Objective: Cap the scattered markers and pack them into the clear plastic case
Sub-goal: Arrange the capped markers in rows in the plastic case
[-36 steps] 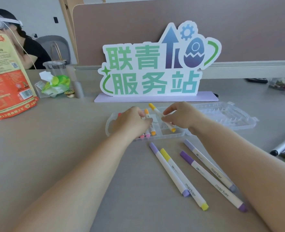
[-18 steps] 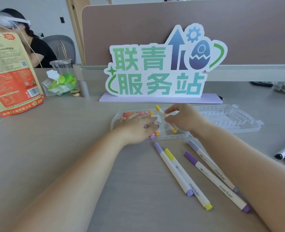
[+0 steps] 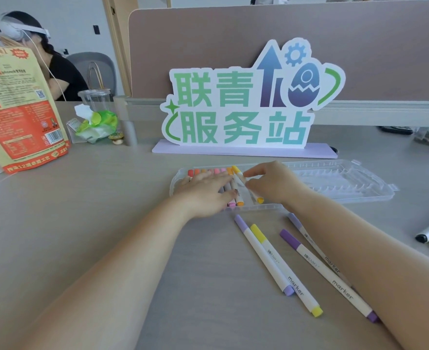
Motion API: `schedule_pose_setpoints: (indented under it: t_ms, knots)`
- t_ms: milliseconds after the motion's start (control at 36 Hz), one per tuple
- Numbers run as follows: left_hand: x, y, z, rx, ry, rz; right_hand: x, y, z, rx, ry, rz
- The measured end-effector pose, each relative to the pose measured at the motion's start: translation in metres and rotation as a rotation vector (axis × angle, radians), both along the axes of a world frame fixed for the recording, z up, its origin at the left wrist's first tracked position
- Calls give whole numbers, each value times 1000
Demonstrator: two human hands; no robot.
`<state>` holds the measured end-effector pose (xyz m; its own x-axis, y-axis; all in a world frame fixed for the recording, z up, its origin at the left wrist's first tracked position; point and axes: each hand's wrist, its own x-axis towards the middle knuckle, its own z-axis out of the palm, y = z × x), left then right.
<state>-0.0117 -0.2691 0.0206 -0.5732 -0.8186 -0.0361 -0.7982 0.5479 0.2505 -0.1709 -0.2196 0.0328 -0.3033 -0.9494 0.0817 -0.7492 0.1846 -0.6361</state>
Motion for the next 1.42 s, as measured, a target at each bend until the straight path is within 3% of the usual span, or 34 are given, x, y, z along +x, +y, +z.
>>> schedule_pose_setpoints:
  t_ms: [528,750,861,1000,1306,1417]
  knots:
    - [0,0,0,5,-37,-4,1,-5,-9,18,71,-9]
    - [2,-1,1,11,-53,-30,1,-2,-9,45,253,94]
    - [2,-1,-1,-4,-74,-42,0,2,-10,32,485,165]
    - [2,-3,-5,-24,-88,-45,2,1,-6,44,628,228]
    - [2,-9,-10,-29,-87,-67,-4,1,-8,51,601,277]
    - [6,-14,-12,-35,-74,-97,-7,2,-5,92,428,312]
